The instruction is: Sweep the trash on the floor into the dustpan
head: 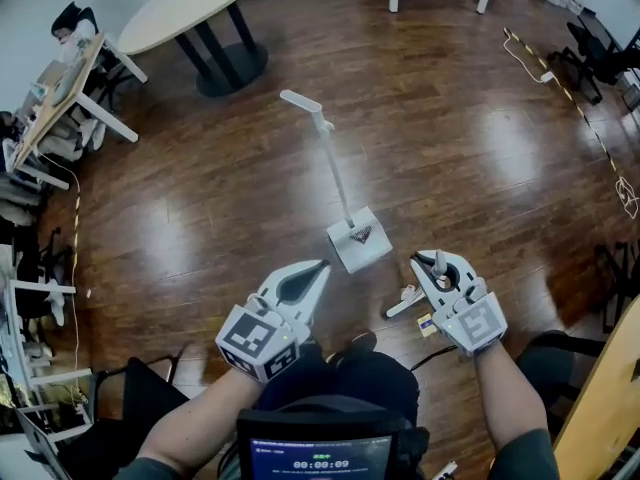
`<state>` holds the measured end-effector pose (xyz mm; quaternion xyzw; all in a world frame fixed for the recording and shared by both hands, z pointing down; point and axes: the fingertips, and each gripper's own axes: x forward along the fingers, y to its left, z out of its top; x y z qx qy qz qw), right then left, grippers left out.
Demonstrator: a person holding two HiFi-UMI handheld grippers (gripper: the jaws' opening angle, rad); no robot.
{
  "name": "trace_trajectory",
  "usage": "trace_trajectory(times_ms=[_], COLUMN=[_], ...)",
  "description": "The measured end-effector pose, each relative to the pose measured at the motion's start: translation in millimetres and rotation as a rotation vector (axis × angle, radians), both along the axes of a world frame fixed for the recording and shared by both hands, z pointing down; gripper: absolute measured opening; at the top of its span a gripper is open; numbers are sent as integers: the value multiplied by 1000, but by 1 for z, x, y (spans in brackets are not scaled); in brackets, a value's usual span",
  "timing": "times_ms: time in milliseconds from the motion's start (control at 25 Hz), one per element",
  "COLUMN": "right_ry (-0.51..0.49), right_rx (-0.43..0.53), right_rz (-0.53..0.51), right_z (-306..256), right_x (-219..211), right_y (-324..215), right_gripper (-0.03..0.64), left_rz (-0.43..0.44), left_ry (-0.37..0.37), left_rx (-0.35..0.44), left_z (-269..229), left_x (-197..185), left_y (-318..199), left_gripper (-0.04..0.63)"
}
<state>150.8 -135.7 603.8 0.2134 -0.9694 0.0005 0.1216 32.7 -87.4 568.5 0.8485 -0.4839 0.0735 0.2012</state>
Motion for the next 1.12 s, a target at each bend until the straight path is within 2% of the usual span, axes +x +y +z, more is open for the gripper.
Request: trace_trajectory(times_ms=[160, 440, 600, 800, 960, 1120], right_ry=[-34, -33, -48, -79, -85, -88], right_rx=[12, 8, 6, 3, 6, 4], right_rz=[-58, -127, -134, -184, -187, -145], right_z=[-2, 7, 6, 8, 10, 4], right_x=[-32, -90, -111, -167, -190, -190], right_y=[-2, -19, -26, -52, -72, -87], right_gripper=[41, 40, 37, 35, 35, 34], left_rz=[-26, -48, -31, -46, -21, -23], left_ry=[-2, -4, -23, -46, 13, 3], left_rx=[-13, -18, -5, -10, 32, 41], left_z=[1, 10, 7, 17, 11, 10], left_x=[-17, -60, -74, -112, -115, -111], left_y=[0, -14, -37, -66, -85, -109], left_gripper=[9, 8, 9, 8, 8, 8])
